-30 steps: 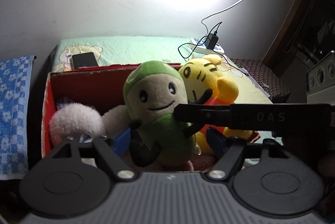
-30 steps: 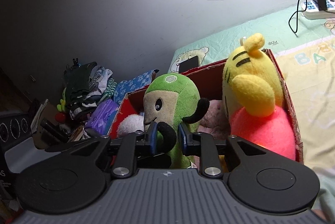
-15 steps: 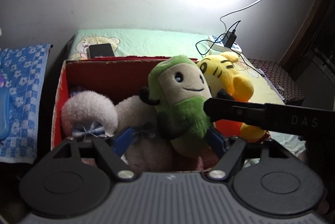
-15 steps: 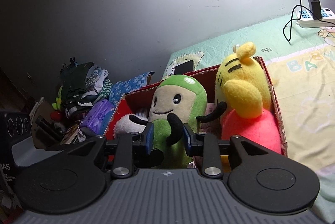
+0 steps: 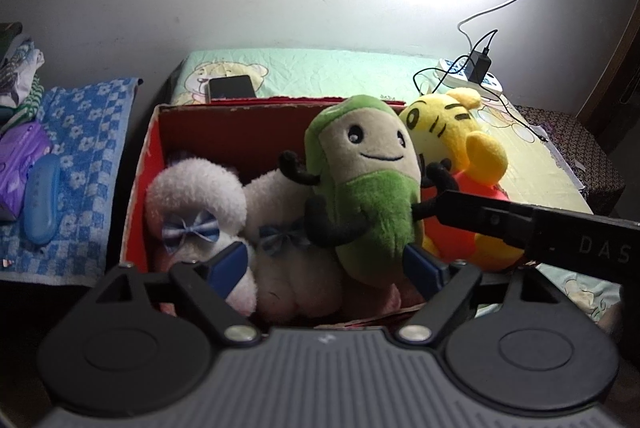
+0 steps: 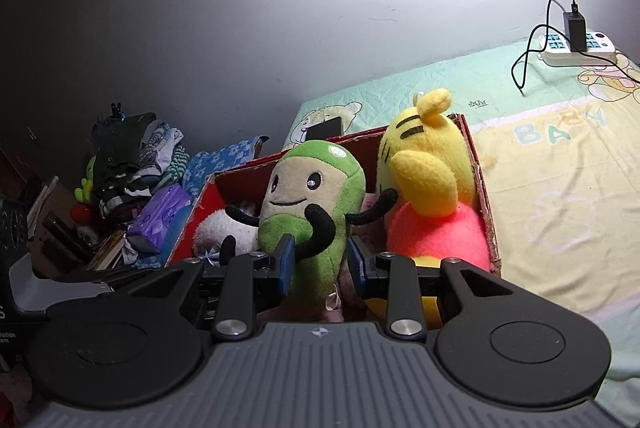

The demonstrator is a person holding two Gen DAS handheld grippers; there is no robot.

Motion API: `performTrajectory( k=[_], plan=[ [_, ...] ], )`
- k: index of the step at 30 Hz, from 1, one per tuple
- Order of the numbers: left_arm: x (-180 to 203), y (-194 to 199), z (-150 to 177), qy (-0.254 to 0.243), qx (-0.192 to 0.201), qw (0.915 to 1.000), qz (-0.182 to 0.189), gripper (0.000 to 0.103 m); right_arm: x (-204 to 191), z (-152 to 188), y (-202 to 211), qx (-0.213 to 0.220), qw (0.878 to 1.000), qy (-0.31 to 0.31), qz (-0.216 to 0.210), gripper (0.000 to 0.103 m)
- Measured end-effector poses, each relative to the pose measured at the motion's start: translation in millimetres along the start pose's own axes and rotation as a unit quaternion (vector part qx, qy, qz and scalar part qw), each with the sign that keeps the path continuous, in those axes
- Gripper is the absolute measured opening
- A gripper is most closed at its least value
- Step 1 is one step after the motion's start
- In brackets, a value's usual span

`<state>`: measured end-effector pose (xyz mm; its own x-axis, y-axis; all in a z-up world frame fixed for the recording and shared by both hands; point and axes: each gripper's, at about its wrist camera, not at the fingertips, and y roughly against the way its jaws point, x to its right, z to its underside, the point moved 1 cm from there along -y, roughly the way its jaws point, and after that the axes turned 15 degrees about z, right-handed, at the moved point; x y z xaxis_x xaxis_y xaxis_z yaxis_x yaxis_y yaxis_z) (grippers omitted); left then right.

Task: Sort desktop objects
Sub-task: 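Lower the peanut doll into the box beside the bunnies and open the right gripper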

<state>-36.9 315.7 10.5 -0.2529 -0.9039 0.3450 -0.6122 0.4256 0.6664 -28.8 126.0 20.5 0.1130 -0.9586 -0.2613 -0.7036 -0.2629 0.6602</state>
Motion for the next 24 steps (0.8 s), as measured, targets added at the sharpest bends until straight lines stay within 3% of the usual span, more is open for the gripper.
performTrajectory(
  k=[12,19,22,24],
  plan=[
    [22.6,0.4,9.8,-0.022,-0.011,0.9972,-0.071,0.090,-0.6,14.3,21.5,0.027,0.999,0.019,0.026,0.031],
    [29.3,5.4,13.3,-0.002,-0.025,0.9942,-0.104,0.090,3.0,15.7,29.3,0.026,0.999,0.020,0.024,0.032],
    [36.2,12.2,15.8,0.004,-0.021,0.9922,-0.123,0.090,6.2,15.8,32.0,0.023,0.999,0.028,0.014,0.036],
    [42.4,15.5,17.6,0.013,-0.021,0.9919,-0.124,0.096,9.6,15.5,34.1,0.021,0.999,0.034,0.011,0.041]
  ],
)
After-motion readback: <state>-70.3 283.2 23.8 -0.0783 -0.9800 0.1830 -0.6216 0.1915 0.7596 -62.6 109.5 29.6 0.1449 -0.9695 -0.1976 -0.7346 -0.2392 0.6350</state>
